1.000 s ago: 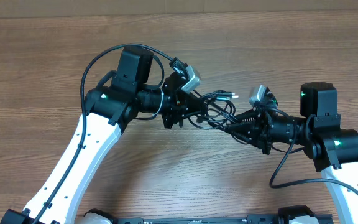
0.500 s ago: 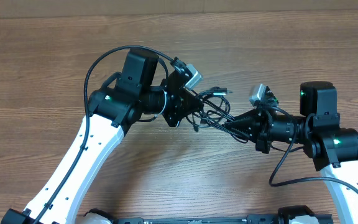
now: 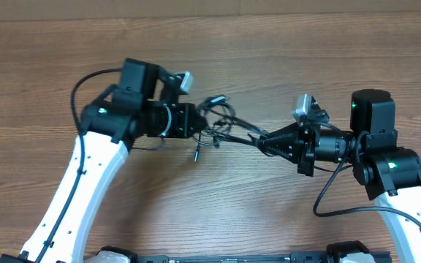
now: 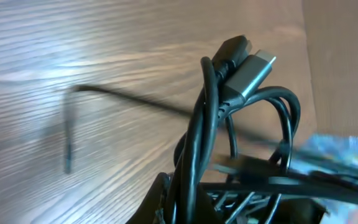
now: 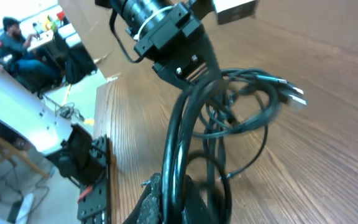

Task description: Untangle cables

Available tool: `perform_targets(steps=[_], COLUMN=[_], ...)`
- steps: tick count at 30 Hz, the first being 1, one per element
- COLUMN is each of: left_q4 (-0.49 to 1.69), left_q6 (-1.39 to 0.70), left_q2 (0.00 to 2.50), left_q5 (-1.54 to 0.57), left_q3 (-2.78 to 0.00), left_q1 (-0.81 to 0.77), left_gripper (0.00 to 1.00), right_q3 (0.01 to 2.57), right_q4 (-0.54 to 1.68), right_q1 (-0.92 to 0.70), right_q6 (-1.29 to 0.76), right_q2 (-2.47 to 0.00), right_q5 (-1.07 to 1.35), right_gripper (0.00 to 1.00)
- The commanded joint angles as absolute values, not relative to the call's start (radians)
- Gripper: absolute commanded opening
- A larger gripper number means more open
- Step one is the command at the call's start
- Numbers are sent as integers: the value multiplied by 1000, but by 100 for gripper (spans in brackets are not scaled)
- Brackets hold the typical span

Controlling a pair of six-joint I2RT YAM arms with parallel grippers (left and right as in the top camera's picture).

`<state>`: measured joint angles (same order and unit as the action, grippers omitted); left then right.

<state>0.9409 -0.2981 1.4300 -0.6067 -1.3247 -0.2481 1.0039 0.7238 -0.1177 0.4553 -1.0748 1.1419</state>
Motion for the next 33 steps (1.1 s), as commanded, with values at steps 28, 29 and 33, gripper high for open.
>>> perform_targets(steps=[28, 29, 33], left_q4=[920, 919, 919], left_q6=[225, 262, 361], left_q2=[1440, 1440, 1440], left_q5=[-1035, -1073, -1087], left_q3=[-1325, -1325, -1325], left_q1=[-73, -79, -130], left_gripper=[4, 4, 4], right_q3=[1028, 1028, 1028], right_q4=[721, 721, 729], right_q1=[39, 39, 39], right_q6=[54, 44, 96], right_q2=[-1047, -1047, -1047], right_q5=[896, 909, 1014], right_gripper=[50, 50, 50])
